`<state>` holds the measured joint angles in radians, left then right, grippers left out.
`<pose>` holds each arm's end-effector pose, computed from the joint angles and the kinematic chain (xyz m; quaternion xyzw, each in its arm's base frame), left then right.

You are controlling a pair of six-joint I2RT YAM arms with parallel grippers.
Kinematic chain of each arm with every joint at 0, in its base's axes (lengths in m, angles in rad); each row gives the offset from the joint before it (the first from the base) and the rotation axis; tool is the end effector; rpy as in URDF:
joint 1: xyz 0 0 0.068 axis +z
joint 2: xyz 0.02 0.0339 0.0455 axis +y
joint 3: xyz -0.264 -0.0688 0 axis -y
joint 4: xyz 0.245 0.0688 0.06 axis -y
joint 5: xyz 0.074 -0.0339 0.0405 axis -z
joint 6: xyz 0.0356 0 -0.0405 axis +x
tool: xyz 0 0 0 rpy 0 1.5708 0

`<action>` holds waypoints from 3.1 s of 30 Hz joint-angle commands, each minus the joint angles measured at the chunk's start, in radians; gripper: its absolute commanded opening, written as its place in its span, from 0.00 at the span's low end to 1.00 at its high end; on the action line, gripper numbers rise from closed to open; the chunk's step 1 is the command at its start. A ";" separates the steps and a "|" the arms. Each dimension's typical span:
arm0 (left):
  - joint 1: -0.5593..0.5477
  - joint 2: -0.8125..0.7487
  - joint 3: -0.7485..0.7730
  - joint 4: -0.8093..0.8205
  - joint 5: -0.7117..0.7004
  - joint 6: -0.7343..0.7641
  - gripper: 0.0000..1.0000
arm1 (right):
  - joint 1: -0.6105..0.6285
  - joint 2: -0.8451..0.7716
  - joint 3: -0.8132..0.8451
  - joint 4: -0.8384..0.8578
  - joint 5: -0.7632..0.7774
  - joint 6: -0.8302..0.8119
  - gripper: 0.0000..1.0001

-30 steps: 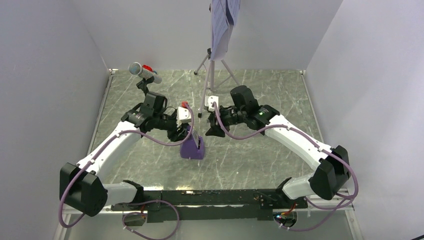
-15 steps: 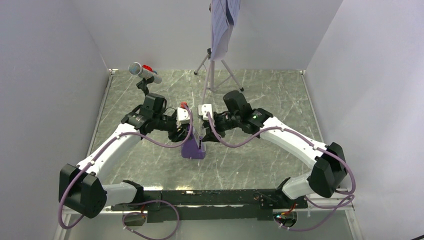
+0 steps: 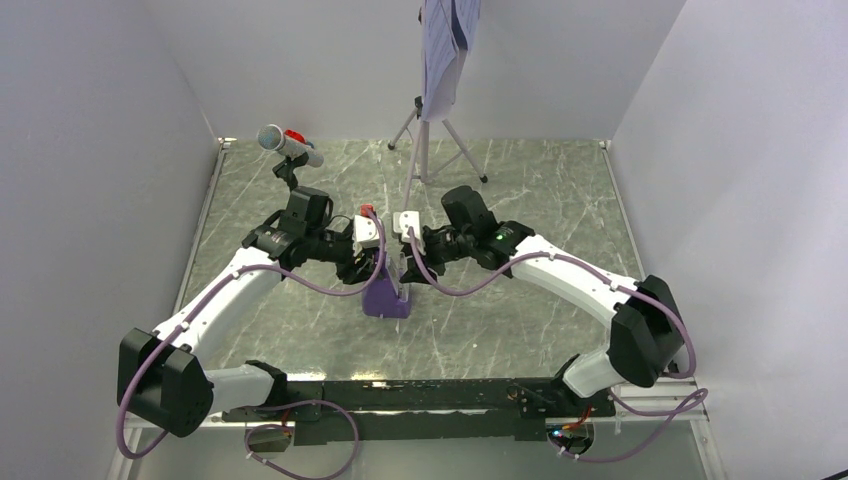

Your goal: Pack up the instrument practice props

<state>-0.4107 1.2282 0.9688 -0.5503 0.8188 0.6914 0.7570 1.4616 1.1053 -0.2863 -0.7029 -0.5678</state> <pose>0.2200 -0.1242 0.2861 0.5719 0.6482 -0.3183 0.3891 0.2188 0.2384 0.2861 -0.6379 0.5672 0.3462 0.3893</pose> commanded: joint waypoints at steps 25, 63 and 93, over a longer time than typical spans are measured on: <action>0.000 -0.002 -0.042 -0.067 -0.026 0.035 0.01 | 0.001 0.030 -0.035 0.149 0.009 0.016 0.00; 0.000 -0.018 -0.052 -0.061 -0.017 0.036 0.01 | 0.021 0.121 -0.082 0.219 0.043 0.052 0.00; 0.032 -0.075 -0.161 0.103 0.155 -0.199 0.01 | 0.062 0.238 -0.145 0.354 0.150 0.236 0.00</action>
<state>-0.3569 1.1534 0.8703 -0.4389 0.8429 0.6033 0.7715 1.6020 1.0447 0.0399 -0.7136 -0.3992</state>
